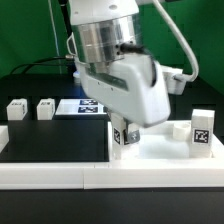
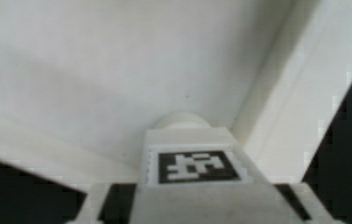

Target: Assemble square table

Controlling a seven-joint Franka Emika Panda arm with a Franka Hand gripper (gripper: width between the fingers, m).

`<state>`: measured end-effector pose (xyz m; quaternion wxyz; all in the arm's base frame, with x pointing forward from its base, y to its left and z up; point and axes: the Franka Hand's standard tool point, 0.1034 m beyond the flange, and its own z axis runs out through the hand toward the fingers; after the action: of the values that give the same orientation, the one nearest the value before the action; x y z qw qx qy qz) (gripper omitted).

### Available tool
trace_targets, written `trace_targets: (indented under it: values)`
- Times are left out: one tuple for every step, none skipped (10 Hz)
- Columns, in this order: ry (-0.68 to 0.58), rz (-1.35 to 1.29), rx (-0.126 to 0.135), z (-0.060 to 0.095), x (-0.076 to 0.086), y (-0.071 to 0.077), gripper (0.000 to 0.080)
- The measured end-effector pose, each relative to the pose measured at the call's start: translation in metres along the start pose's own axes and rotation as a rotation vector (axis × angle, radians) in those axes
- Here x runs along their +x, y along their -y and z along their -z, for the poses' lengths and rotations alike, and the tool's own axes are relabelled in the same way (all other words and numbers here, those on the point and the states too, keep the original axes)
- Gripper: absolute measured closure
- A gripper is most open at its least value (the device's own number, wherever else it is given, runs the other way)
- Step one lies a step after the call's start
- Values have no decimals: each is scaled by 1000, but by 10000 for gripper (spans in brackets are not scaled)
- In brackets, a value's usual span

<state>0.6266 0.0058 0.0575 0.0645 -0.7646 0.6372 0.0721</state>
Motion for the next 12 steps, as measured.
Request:
trace_targets:
  values:
    - [-4,-188,4,0,-1,1,515]
    - [-6,-260,7,0,-1,2,515]
    - [-6,-259,6,0,-1,1,515]
    - [-9,-185,3,-1,-2,1,515]
    - [-12,-78,3,-1,-7,-2,311]
    - [-26,137,9,0,-10,-5,311]
    - [-46,312,18,0,-9,-7,186]
    - [-67,412,33,1,-5,-8,161]
    - [-67,459,28,0,-5,-9,161]
    - [-68,526,26,-1,-4,-9,152]
    - [-69,598,23,-1,-4,-9,150]
    - [-70,642,21,-1,-4,-10,150]
